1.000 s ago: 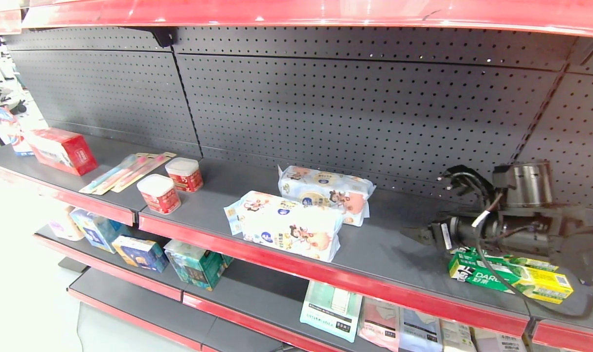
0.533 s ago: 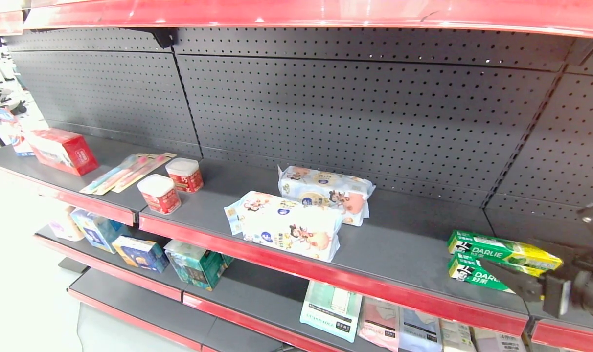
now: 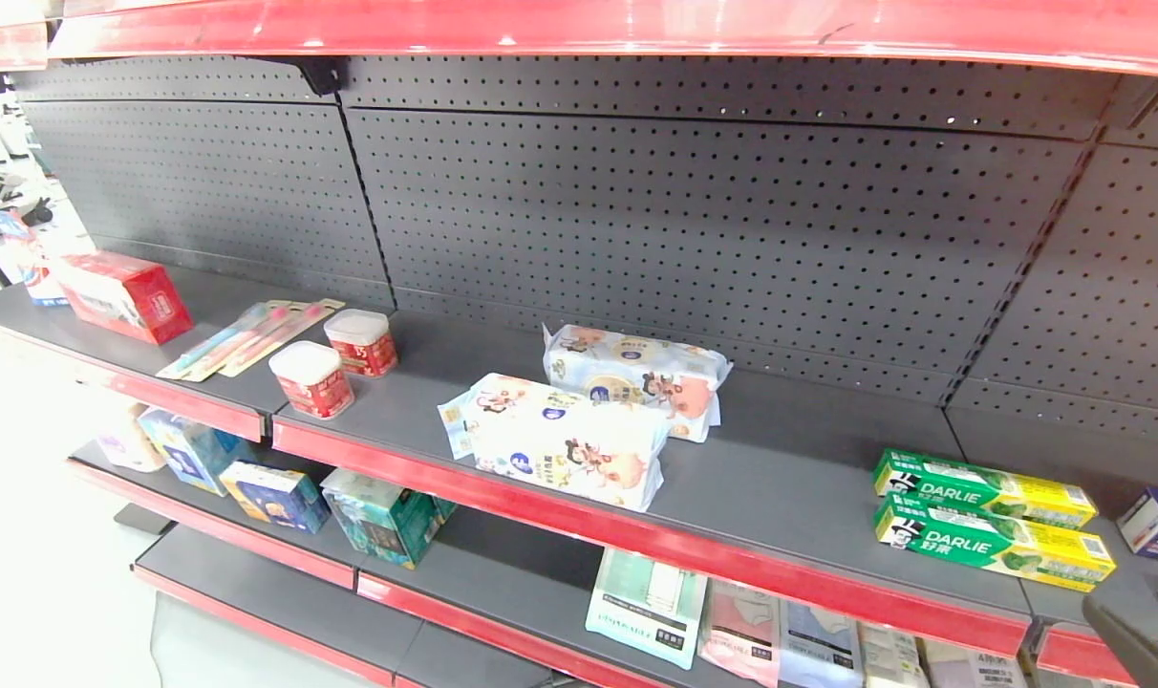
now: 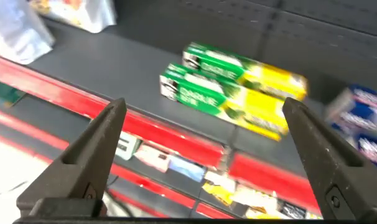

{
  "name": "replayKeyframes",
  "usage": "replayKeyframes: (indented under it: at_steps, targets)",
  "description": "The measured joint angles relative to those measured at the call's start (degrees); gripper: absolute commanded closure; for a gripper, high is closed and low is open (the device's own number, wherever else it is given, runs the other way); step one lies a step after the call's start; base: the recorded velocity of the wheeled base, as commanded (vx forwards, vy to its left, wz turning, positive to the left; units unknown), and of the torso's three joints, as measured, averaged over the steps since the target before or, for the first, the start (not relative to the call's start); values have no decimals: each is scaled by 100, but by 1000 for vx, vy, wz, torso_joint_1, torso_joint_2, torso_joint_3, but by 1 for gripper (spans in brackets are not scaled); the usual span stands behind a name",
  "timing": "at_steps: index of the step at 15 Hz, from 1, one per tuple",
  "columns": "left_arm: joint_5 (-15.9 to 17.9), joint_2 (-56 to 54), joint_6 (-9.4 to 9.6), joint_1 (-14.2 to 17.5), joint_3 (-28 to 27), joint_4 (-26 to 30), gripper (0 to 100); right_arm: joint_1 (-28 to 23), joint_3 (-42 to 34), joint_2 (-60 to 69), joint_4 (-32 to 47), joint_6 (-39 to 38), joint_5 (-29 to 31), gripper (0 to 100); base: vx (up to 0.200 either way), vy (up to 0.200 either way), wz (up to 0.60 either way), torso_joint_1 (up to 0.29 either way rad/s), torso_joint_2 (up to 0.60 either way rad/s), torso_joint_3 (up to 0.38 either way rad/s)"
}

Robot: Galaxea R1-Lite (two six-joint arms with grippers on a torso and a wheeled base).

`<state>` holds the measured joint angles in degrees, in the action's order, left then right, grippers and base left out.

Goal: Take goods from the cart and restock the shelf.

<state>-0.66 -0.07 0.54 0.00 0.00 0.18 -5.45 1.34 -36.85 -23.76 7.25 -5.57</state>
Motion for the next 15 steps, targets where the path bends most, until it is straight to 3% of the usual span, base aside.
replayKeyframes:
  at_steps: [6, 8, 11, 13, 15]
  targets:
    - [-2, 0, -7, 0, 0, 0, 0, -94, -96, 1870, 1657, -79, 29, 0, 0, 0, 0, 0, 0, 0]
    - [23, 0, 28, 0, 0, 0, 0, -83, -79, 2572, 2180, -606, 144, 0, 0, 0, 0, 0, 0, 0]
    - [26, 0, 26, 0, 0, -2, 0, -78, -110, 2972, 2376, -783, 784, 0, 0, 0, 0, 0, 0, 0]
    - [26, 0, 26, 0, 0, -2, 0, 2, -121, 3063, 2387, -705, 533, 0, 0, 0, 0, 0, 0, 0]
    - [26, 0, 26, 0, 0, 0, 0, 466, -132, 3123, 2383, -701, 435, 0, 0, 0, 0, 0, 0, 0]
